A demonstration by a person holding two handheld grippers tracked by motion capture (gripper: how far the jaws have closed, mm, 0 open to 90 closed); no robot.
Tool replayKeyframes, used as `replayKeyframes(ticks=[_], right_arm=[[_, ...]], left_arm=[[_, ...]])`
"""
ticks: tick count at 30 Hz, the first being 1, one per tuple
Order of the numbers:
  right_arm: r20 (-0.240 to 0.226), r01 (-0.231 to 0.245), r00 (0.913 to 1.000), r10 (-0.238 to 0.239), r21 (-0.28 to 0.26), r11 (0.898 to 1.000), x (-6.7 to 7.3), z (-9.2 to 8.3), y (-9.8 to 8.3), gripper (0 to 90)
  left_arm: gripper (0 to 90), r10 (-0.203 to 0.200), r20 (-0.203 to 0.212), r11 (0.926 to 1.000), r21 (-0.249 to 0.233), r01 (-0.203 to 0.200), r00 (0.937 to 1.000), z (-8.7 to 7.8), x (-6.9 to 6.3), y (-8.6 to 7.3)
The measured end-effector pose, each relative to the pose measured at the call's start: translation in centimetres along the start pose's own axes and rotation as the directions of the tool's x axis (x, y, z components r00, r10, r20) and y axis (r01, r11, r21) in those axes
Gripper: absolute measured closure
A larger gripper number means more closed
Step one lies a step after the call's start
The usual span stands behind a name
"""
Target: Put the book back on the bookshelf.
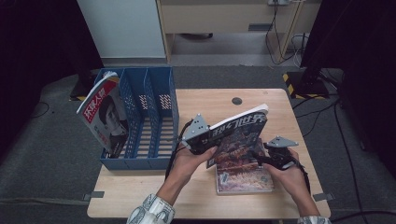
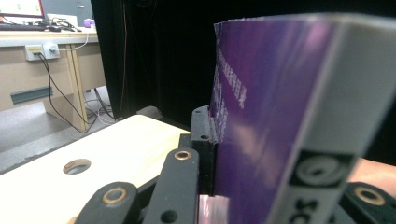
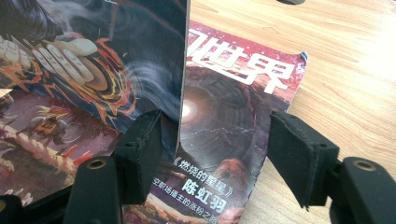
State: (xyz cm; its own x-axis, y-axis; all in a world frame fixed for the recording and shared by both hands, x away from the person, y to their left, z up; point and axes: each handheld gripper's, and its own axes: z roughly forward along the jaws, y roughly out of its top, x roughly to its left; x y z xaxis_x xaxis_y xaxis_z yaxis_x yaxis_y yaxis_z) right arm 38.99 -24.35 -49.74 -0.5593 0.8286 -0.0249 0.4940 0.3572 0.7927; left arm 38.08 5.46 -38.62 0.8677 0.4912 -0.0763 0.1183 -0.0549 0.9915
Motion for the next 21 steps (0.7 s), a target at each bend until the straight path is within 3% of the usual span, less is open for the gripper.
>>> replayKeyframes(ticks=[3,7,21], right_arm=[[0.000,0.000,1.0000,0.000,0.002,1.000,0.1,0.1,0.0,35.7],[0.002,0.000,1.0000,0.000,0.005,1.000,0.1,0.2,0.0,35.7],[0.017,-0.014,0.9998,0.014,0.010,1.000,0.0,0.3,-0.1,35.7]], left_arm=[[82.3,0.005,-0.010,1.0000,0.000,-0.005,0.9999,-0.2,0.0,0.1],[82.5,-0.024,-0.018,0.9997,-0.007,0.024,0.9996,-0.6,0.4,0.2],[82.6,-0.001,-0.066,0.9993,-0.037,-0.001,0.9978,-2.7,1.0,1.8]])
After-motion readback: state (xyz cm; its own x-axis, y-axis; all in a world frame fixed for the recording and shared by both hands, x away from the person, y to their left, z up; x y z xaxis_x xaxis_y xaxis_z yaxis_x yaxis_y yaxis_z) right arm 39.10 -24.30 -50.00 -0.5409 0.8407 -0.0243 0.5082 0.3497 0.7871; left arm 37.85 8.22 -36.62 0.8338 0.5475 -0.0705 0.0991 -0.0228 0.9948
